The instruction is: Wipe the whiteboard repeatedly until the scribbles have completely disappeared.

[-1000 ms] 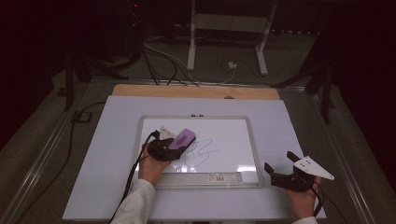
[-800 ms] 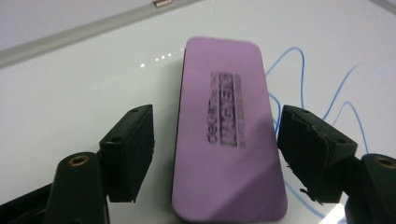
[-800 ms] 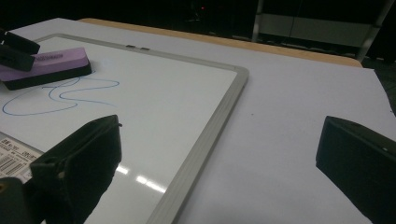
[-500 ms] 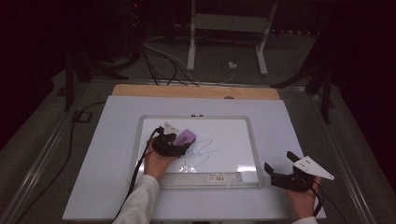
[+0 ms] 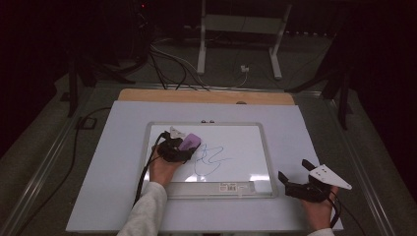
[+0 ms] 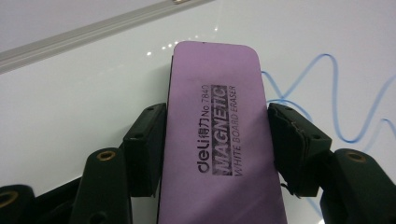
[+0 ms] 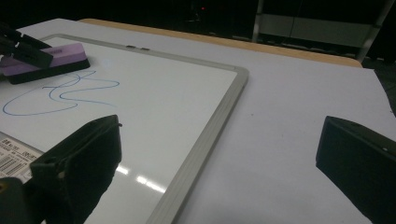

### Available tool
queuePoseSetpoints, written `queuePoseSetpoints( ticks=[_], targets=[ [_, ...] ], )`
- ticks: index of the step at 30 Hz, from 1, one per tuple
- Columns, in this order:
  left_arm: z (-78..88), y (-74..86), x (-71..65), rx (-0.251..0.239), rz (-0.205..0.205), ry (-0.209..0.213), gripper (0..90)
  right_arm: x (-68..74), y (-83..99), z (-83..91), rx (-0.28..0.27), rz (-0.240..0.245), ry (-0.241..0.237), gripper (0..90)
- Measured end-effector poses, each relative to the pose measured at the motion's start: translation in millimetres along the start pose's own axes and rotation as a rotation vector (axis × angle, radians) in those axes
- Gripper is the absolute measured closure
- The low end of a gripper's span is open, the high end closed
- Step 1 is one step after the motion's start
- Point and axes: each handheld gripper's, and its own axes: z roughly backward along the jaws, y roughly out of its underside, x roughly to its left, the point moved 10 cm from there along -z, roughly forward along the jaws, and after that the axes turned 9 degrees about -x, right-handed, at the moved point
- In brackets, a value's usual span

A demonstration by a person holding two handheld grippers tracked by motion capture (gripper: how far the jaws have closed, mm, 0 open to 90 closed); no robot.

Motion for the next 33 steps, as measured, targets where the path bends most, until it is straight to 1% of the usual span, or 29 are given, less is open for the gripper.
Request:
queuePoseSetpoints(
  ticks=[4,8,11,15,16,17,18,19,21,24,27,29,31,33],
  targets=[
    [-0.1,-0.4,5.9,-0.003,0.009,-0.019,41.7,0.2,0.1,-0.2,0.001,0.000,0.000,0.8],
    [-0.3,-0.4,4.6,-0.001,0.012,-0.023,41.7,0.2,0.1,-0.2,0.000,0.001,0.000,0.8],
    [-0.4,0.0,-1.4,0.005,0.003,-0.008,41.7,0.5,0.4,-0.7,0.002,0.001,-0.001,0.8],
    [-1.1,0.6,-15.7,0.010,-0.019,0.024,41.7,1.3,0.5,-1.1,0.003,0.002,-0.002,0.8],
    [-1.1,0.7,-18.2,0.014,-0.028,0.026,41.7,1.3,0.5,-1.1,0.003,0.002,-0.002,0.8],
    [-1.1,0.4,-19.0,0.014,-0.039,0.020,41.7,1.3,0.5,-1.1,0.003,0.002,-0.002,0.8],
    [-1.2,0.2,-19.1,0.016,-0.042,0.018,41.7,1.2,0.5,-1.0,0.003,0.002,-0.002,0.8],
    [-1.2,0.0,-18.2,0.018,-0.044,0.012,41.7,1.0,0.5,-0.9,0.002,0.002,-0.001,0.8],
    [-1.5,-1.1,-12.8,0.015,-0.048,-0.018,41.7,0.7,0.4,-0.6,0.001,0.002,0.000,0.8],
    [-1.3,-1.9,-1.1,0.016,-0.018,-0.052,41.8,0.0,0.4,-0.3,0.001,0.001,0.000,0.8],
    [-0.3,-1.9,9.4,0.017,0.014,-0.075,41.8,-0.3,0.2,0.0,0.000,-0.002,0.000,0.8],
    [-0.3,-1.7,10.7,0.019,0.024,-0.072,41.8,-0.3,0.3,-0.3,0.000,-0.001,-0.001,0.8],
    [-0.4,-2.0,9.4,0.017,0.016,-0.080,41.8,0.1,0.4,-0.4,0.001,0.001,-0.001,0.8],
    [-0.9,-1.7,4.8,0.021,0.016,-0.064,41.8,0.4,0.3,-0.7,0.001,0.002,0.000,0.8]
  ],
)
